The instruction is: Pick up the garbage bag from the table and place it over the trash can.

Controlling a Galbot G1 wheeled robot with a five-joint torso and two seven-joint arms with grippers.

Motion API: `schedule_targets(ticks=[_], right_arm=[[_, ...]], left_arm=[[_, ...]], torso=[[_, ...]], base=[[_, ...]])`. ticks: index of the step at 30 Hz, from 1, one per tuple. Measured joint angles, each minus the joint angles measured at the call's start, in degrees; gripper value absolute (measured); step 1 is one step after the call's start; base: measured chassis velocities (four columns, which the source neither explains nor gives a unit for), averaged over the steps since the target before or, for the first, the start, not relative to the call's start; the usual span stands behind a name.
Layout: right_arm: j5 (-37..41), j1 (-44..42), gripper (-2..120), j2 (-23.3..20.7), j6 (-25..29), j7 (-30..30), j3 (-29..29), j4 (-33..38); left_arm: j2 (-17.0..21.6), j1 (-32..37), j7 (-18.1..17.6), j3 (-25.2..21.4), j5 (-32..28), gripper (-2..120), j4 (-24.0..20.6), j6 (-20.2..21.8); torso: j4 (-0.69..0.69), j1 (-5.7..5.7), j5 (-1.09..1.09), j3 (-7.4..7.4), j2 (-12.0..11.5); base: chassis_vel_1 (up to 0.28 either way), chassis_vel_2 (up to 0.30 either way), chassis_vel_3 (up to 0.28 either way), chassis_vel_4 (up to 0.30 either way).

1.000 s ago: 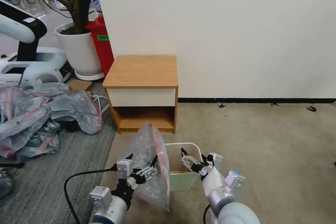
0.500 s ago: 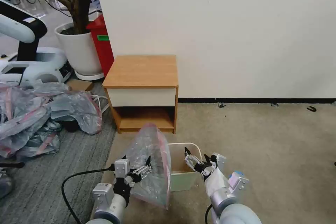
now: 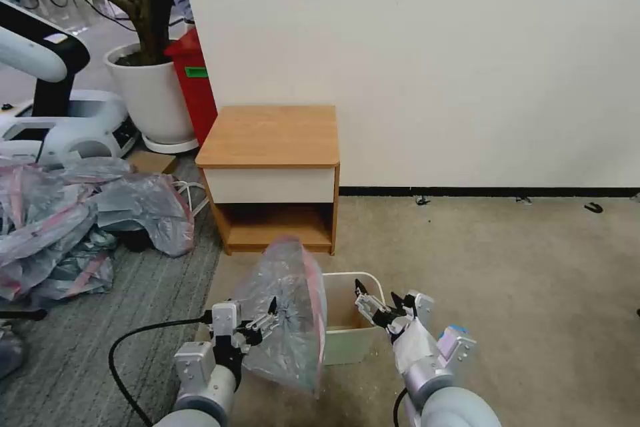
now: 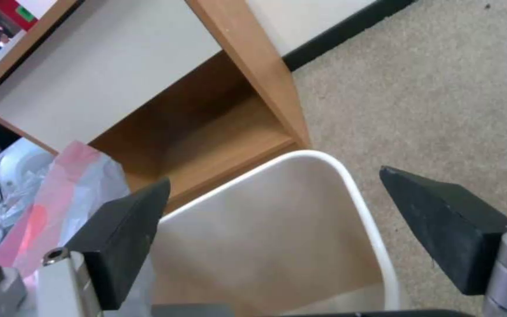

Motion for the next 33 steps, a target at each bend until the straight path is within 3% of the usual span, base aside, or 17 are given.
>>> schedule_targets(ticks=[21,33], right_arm=[[-1.2,-2.1,87,0.7,1.3,-0.2,1.3,-0.1],[-2.1,-3.3,86,1.4,2.0,-0.4,2.4,-0.1]], left_arm=[[-0.3,-2.7,-4.7,2.3,0.0,66,2.6,5.9],[0.0,-4.9,-6.0,3.7,0.0,63,4.3,8.6]], torso=[[0.0,0.0,0.0,0.0,0.0],[0.0,0.0,-0.01,0.0,0.0]], base=[[0.0,0.0,0.0,0.0],[0.0,0.0,0.0,0.0]])
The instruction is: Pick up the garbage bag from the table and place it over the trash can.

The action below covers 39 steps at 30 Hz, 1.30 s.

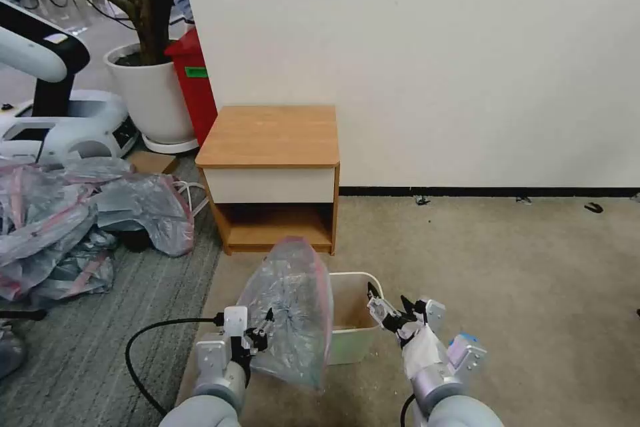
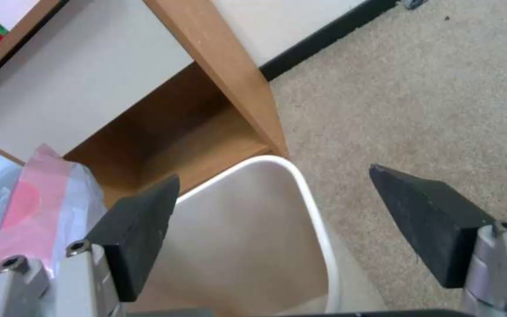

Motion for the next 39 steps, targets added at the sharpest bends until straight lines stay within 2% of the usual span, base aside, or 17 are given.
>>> schedule_targets(ticks=[21,30,34,39], right_arm=[[0.7,0.9,85,-1.6,0.5,-0.1,0.5,-1.1],[0.6,1.3,82,-0.9,0.3,0.0,-0.1,-1.6],[0.4,1.2,82,-0.6,0.3,0.0,-0.1,-1.9],[0.4,1.2,81,-0.5,0.3,0.0,0.0,-2.1]], left_arm=[[0.7,-3.4,-1.0,1.9,-3.8,63,4.1,-0.8],[3.8,-5.5,-2.8,1.5,-9.7,63,5.2,0.1],[6.1,-8.0,-5.2,1.9,-15.8,64,6.0,1.7],[7.6,-10.3,-7.1,2.5,-19.5,64,6.7,3.1]], torso=[[0.0,0.0,0.0,0.0,0.0],[0.0,0.0,0.0,0.0,0.0],[0.0,0.0,0.0,0.0,0.0],[0.0,0.0,0.0,0.0,0.0]], base=[[0.0,0.0,0.0,0.0],[0.0,0.0,0.0,0.0],[0.0,0.0,0.0,0.0],[0.0,0.0,0.0,0.0]])
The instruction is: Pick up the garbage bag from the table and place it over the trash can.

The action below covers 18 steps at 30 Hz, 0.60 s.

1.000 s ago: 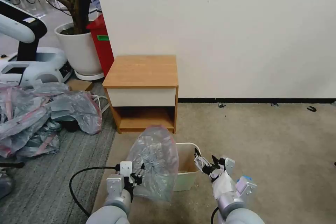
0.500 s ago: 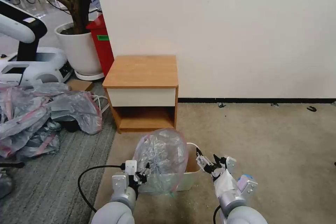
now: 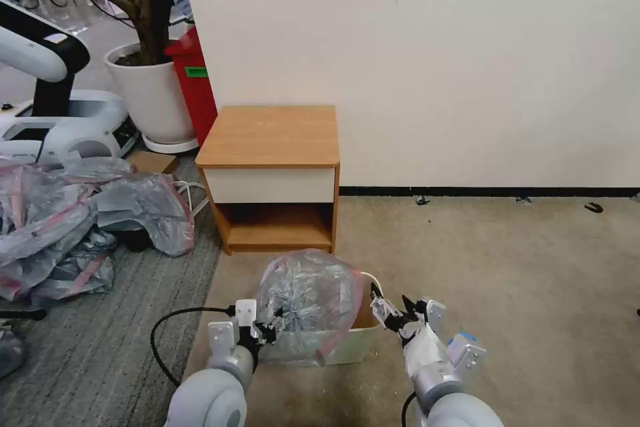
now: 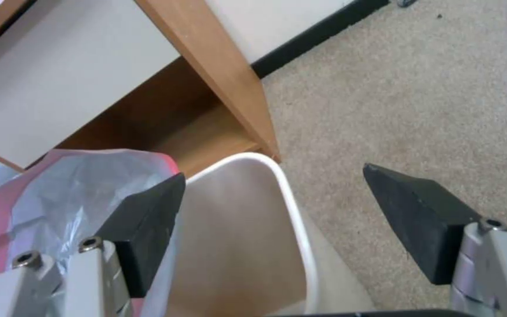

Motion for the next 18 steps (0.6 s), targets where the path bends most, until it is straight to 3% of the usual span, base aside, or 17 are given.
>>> schedule_targets(ticks=[9,18], right_arm=[[0.0,0.1,81,0.3,0.0,0.0,0.4,-0.2],[-0.1,0.0,78,0.7,0.0,0.1,0.5,-0.5]], left_arm=[[2.3,-3.5,-4.6,1.6,-7.1,63,1.3,2.2],[4.0,-4.9,-6.1,2.2,-9.6,61,1.9,2.3]], torso=[[0.0,0.0,0.0,0.0,0.0],[0.0,0.0,0.0,0.0,0.0]], base=[[0.0,0.0,0.0,0.0],[0.0,0.0,0.0,0.0]])
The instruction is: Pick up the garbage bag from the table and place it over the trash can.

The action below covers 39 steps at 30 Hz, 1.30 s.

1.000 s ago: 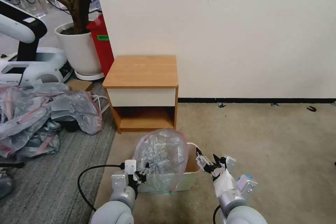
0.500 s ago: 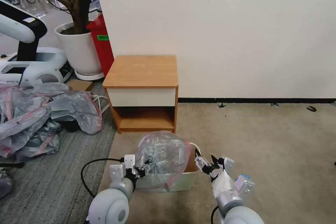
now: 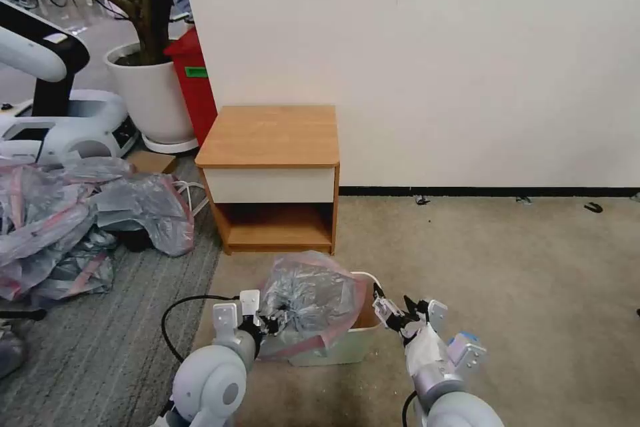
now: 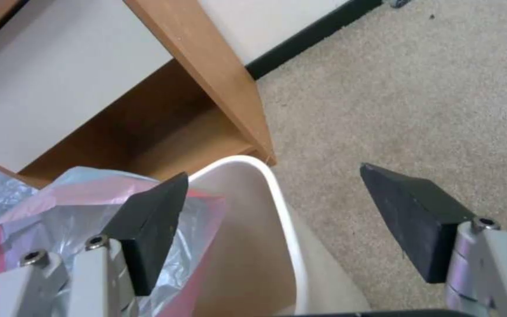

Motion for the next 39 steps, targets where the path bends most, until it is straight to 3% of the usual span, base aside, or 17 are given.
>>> schedule_targets(ticks=[5,8,15,32,36,39], right_arm=[[-0.1,-0.1,76,0.1,0.0,0.0,0.0,-0.1],[-0.2,-0.1,76,0.3,0.0,0.0,0.0,-0.2],[-0.2,-0.5,75,0.4,0.2,0.0,0.4,-0.2],[-2.9,-1.7,74,-0.7,1.8,-1.5,1.6,1.5],[-6.6,-2.0,76,-2.2,3.1,-4.0,2.2,2.2],[-9.0,-2.5,86,-4.4,3.9,-7.5,2.6,3.8]], left_arm=[[0.7,-0.8,-0.6,0.5,-1.0,49,0.2,0.0],[1.1,-1.8,-1.6,1.4,-2.2,32,0.8,0.0],[1.5,-2.9,-3.2,2.4,-3.7,13,2.0,-0.1],[1.0,-4.1,-4.9,2.4,-5.6,4,4.0,-0.3],[1.0,-4.2,-3.4,1.4,-5.7,4,3.9,-0.1],[1.3,-3.9,-1.6,-0.1,-5.5,4,3.3,0.0]], torso=[[0.0,0.0,0.0,0.0,0.0],[0.0,0.0,0.01,0.0,0.0],[0.0,0.0,0.0,0.0,0.0],[0.0,0.0,0.0,0.0,0.0],[-0.01,0.0,-0.01,0.0,0.0],[0.0,0.0,0.0,0.0,0.0]], base=[[0.0,0.0,0.0,0.0],[0.0,0.0,0.0,0.0],[0.0,0.0,0.0,0.0],[0.0,0.0,0.0,0.0],[0.0,0.0,0.0,0.0],[0.0,0.0,0.0,0.0]])
